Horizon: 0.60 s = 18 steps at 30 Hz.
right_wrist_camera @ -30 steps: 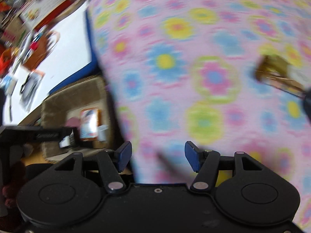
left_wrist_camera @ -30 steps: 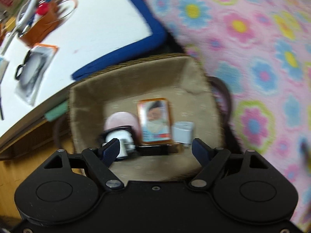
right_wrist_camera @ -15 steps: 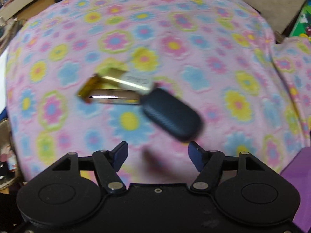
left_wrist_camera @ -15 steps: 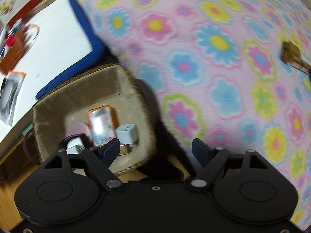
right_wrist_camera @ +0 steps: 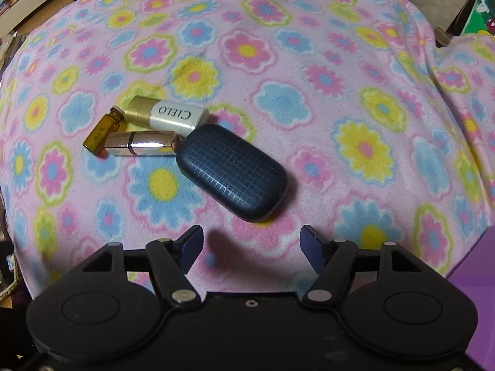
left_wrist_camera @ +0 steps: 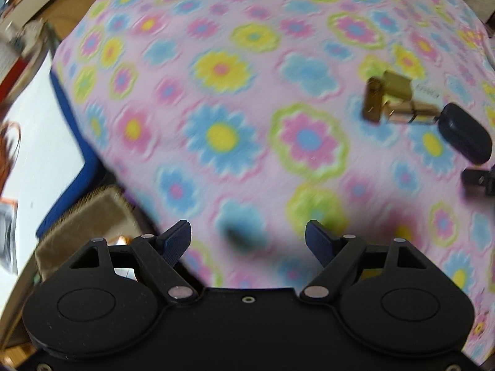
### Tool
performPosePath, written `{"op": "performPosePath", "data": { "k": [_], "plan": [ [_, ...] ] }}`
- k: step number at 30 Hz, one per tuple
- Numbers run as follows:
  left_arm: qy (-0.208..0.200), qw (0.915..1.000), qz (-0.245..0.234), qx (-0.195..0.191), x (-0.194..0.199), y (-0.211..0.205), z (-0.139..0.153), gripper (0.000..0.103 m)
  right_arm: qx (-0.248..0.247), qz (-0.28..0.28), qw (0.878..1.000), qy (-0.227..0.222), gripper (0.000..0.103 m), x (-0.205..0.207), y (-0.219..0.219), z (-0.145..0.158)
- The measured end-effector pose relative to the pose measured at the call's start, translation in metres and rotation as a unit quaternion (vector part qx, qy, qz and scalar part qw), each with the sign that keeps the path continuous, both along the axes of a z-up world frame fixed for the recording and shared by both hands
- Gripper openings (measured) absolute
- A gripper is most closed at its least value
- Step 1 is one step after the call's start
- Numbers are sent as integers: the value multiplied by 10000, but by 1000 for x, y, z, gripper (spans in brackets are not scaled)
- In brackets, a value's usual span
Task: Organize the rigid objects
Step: 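Grasp the amber glass vial with the left gripper while the right grasps the navy grid case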
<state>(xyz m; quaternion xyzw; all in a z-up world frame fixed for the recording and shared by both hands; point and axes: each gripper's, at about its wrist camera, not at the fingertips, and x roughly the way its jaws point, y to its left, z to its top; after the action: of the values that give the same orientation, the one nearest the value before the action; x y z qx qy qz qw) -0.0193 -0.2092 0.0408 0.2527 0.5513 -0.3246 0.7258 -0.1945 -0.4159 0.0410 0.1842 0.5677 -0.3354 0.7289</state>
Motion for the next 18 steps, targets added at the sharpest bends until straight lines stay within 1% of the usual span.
{"op": "performPosePath", "data": {
  "k": [3, 5, 6, 9, 10, 14, 15, 18],
  "plan": [
    [60, 9998, -131, -109, -1, -27, 1, 77, -67, -126, 9999, 28, 68, -2, -9, -6],
    [141, 9995, -190, -189, -1, -45, 2, 77, -92, -310, 9995, -45, 66, -7, -20, -5],
    [182, 9995, -185, -205, -1, -54, 1, 77, -96, -430, 9990, -76, 66, -10, -26, -5],
    [304, 9992, -48, -244, 1, -79, -3, 77, -388, -831, 9957, -104, 67, -19, -42, -2],
    [375, 9989, -17, -265, 1, -85, -6, 77, -402, -896, 9951, -133, 67, -22, -46, -1],
    [713, 9967, 109, -362, 6, -104, -20, 77, -259, -864, 9956, -238, 68, -28, -52, -2],
    [718, 9967, 182, -323, 8, -107, -23, 78, -264, -842, 9958, -239, 68, -27, -52, -3],
    [479, 9977, 462, -119, 21, -113, -31, 78, -220, -788, 9962, -284, 68, -25, -50, -2]
  ]
}}
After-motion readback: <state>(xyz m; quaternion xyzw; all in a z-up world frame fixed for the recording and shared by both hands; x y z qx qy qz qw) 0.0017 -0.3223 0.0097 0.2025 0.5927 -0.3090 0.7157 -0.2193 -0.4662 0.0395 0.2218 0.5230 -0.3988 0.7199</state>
